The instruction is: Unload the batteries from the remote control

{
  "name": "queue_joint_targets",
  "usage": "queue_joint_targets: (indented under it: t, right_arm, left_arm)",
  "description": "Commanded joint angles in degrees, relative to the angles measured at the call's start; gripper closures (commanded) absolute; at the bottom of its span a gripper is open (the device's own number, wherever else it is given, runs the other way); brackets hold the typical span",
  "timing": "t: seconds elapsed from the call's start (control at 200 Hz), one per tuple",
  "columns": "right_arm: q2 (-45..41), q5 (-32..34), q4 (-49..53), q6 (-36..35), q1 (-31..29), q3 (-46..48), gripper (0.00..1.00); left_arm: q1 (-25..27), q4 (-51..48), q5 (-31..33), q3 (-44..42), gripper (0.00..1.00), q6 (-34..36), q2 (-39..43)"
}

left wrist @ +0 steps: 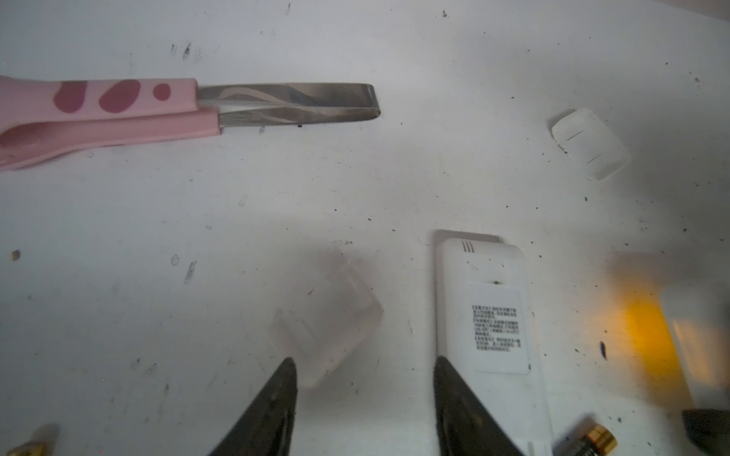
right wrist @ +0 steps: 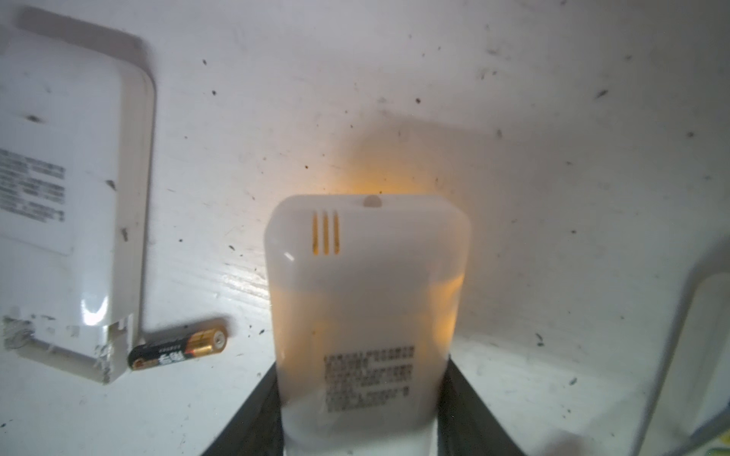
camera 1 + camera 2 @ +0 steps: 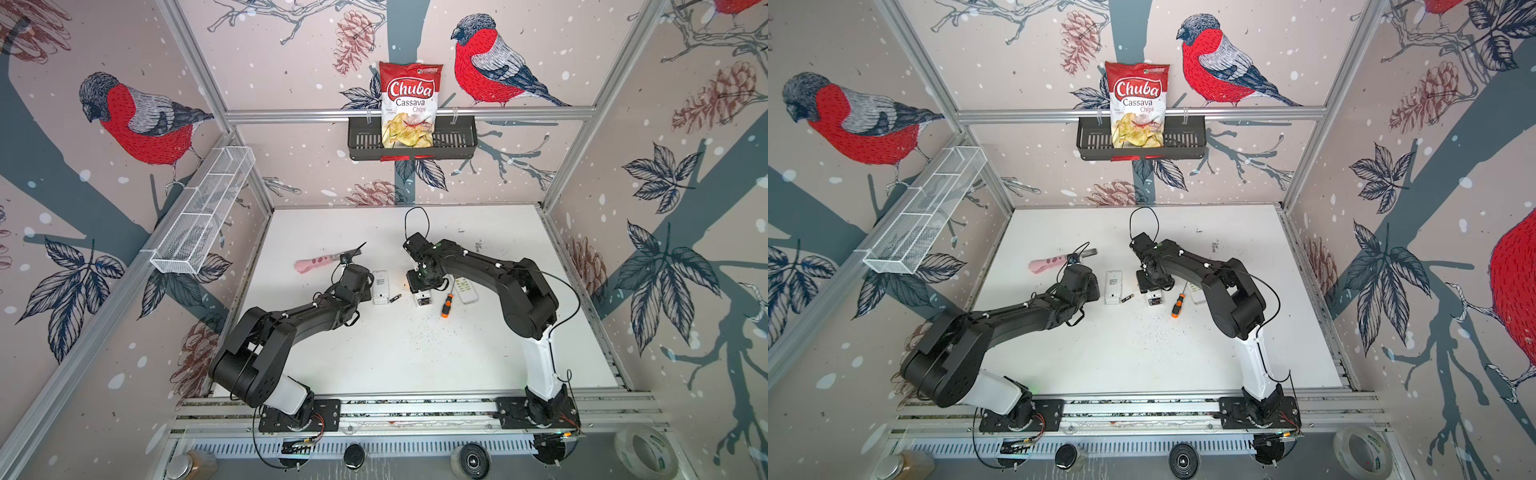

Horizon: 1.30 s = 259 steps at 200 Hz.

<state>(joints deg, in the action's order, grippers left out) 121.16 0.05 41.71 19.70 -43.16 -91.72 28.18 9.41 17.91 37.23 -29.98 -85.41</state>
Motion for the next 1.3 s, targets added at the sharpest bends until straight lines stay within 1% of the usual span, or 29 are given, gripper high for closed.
queue_joint_targets:
  t: [0.0, 0.045, 0.075, 0.135, 0.43, 0.55, 0.605, 0.731, 0.801, 0.811, 0.831, 0.851, 0.921, 1.001, 1.181, 1.291]
  right_arm:
    - [1.07, 2.17, 1.35, -0.06, -0.68, -1.06, 0.71]
    - [1.51, 2.34, 1.41, -0.28, -0.95, -1.56, 0.66]
    - [1.89, 2.49, 1.51, -0.33, -1.12, -1.9, 0.64]
    - [2.54, 2.99, 1.91, -0.43, -1.46, -2.84, 0.6]
    - [3.39, 4.98, 2.33, -0.35, -2.75, -4.27, 0.31]
    - [1.39, 5.38, 0.96, -0.07, -2.99, -3.26, 0.2]
    - [-0.23, 5.49, -0.31, 0.01, -3.05, -2.22, 0.17]
    - [-5.32, 5.68, -3.36, 1.03, -2.79, 0.89, 0.17]
    - [-9.34, 5.98, -5.23, 2.09, -2.48, 3.63, 0.19]
    - [-9.95, 6.05, -5.52, 2.27, -2.36, 4.11, 0.2]
    - [-11.23, 6.09, -6.0, 2.7, -2.14, 5.02, 0.22]
    - [-12.41, 6.1, -6.46, 3.15, -1.85, 6.02, 0.23]
    - [-16.5, 5.93, -7.48, 4.53, -0.83, 9.98, 0.29]
    - [-21.36, 5.51, -8.63, 5.7, 0.37, 15.5, 0.31]
    - [-31.01, 3.05, -12.2, 8.61, 3.08, 28.59, 0.32]
    - [-34.23, 0.42, -14.42, 9.86, 4.06, 33.88, 0.32]
  left_arm:
    - [-0.15, 0.55, 0.8, 0.38, 0.34, -0.13, 2.23]
    - [-0.15, 0.44, 0.93, 0.25, 0.29, -0.17, 3.51]
    - [-0.15, 0.42, 1.03, 0.14, 0.23, -0.22, 4.33]
    - [-0.15, 0.15, 1.09, 0.03, 0.19, -0.26, 6.06]
    - [-0.15, -1.44, 0.65, -0.41, 0.17, 0.27, 12.55]
    - [-0.15, -1.5, -0.7, -0.23, 0.16, 0.61, 13.67]
    - [-0.15, -1.45, -1.84, 0.02, 0.15, 0.88, 13.82]
    - [-0.19, -0.86, -4.73, 0.46, 0.13, 1.37, 13.97]
    - [-0.15, 0.17, -6.2, 0.72, 0.11, 1.76, 13.87]
    - [-0.15, 0.3, -6.35, 0.8, 0.11, 1.79, 13.8]
    - [-0.15, 0.55, -6.74, 0.96, 0.06, 1.77, 13.71]
    - [-0.17, 0.75, -6.91, 1.16, 0.04, 1.7, 13.5]
    - [0.07, 1.07, -7.47, 2.28, 0.04, 1.67, 12.63]
    - [0.91, 1.88, -7.68, 3.14, 0.04, 1.7, 11.56]
    - [4.38, 2.95, -6.86, 6.61, 0.04, 2.55, 6.57]
    - [5.64, 4.39, -7.87, 7.72, 0.04, 2.39, 3.46]
